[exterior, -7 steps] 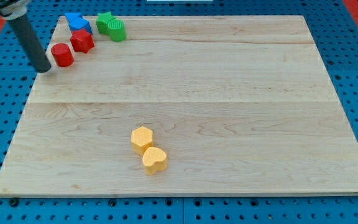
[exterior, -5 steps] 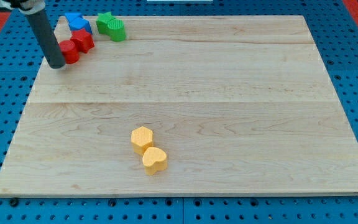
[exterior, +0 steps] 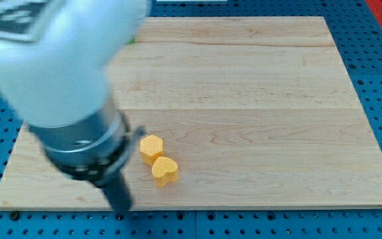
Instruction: Slide yellow hexagon closer red star
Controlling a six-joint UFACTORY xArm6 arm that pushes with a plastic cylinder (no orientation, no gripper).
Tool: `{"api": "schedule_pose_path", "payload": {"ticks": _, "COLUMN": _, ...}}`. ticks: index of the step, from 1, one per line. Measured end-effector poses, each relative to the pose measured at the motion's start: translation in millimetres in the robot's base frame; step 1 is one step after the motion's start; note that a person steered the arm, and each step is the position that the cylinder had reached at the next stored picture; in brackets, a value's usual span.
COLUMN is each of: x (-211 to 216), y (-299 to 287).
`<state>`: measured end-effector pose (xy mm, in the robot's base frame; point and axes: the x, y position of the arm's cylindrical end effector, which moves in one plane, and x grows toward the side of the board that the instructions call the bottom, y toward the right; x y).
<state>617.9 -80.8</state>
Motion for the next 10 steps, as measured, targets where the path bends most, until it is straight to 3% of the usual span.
{"api": "schedule_pose_path", "payload": {"ticks": 1, "x": 0.2, "y": 61.6}}
{"api": "schedule_pose_path", "payload": {"ticks": 4, "x": -99.6, "y": -21.8}}
{"api": "schedule_pose_path", "payload": {"ticks": 5, "x": -115.7, "y": -29.7}}
{"api": "schedule_pose_path", "payload": {"ticks": 6, "x": -107.1, "y": -1.6}}
{"api": "schedule_pose_path", "payload": {"ticks": 7, "x": -128.1, "y": 4.2}}
{"api": "schedule_pose_path", "payload": {"ticks": 8, "x": -182.6, "y": -17.4}}
{"api": "schedule_pose_path", "payload": {"ticks": 9, "x": -164.7, "y": 2.8}}
{"api": "schedule_pose_path", "payload": {"ticks": 10, "x": -182.5, "y": 19.6}}
